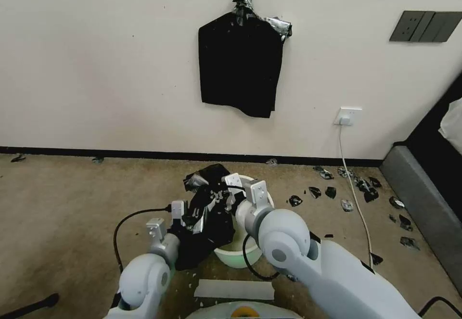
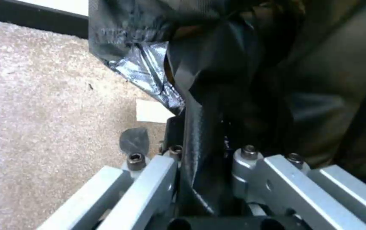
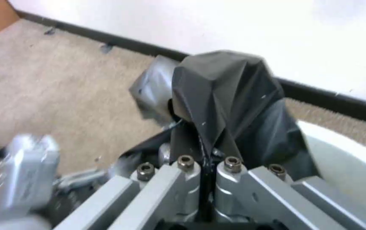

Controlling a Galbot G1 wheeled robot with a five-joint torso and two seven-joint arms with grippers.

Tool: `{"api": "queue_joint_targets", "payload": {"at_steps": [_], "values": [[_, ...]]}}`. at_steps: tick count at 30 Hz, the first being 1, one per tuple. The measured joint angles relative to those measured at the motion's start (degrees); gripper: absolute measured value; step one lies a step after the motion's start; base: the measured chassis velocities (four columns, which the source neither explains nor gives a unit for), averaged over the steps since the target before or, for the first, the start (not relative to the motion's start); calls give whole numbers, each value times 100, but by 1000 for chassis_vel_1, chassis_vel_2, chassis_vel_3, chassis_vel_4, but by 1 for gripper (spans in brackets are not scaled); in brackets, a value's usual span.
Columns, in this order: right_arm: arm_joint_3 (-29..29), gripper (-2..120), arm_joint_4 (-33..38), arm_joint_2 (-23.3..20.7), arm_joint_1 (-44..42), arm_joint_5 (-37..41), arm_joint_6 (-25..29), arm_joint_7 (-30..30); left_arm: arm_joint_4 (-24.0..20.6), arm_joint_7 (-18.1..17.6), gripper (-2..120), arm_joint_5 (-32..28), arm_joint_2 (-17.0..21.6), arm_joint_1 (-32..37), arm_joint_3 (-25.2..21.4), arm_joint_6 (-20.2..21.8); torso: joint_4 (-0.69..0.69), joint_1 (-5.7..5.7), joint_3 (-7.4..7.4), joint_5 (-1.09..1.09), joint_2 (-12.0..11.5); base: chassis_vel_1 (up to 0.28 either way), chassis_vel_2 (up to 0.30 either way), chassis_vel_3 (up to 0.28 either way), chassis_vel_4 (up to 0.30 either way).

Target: Place a trash bag onto the trash bin.

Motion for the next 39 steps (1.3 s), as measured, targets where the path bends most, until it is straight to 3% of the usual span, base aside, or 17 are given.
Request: {"api": "queue_joint_targets", "payload": {"at_steps": [14, 24, 31, 39], "values": [[151, 0, -434, -158, 372, -98, 119, -54, -272, 242, 7, -10, -151, 431, -306, -820, 0, 0, 0, 2, 0, 0, 0, 0, 0], [243, 0, -559, -468, 532, -121, 170, -137, -284, 1006, 7, -181, -228, 671, -584, -1673, 1, 0, 0, 4, 0, 0, 0, 0, 0], [322, 0, -511, -923, 543, -133, 206, -231, -172, 1513, 7, -451, -280, 777, -773, -2199, 0, 0, 0, 4, 0, 0, 0, 0, 0], [377, 0, -446, -1242, 460, -180, 225, -343, -121, 1596, 7, -1074, -349, 711, -867, -2386, 0, 0, -1, 5, 0, 0, 0, 0, 0]]}}
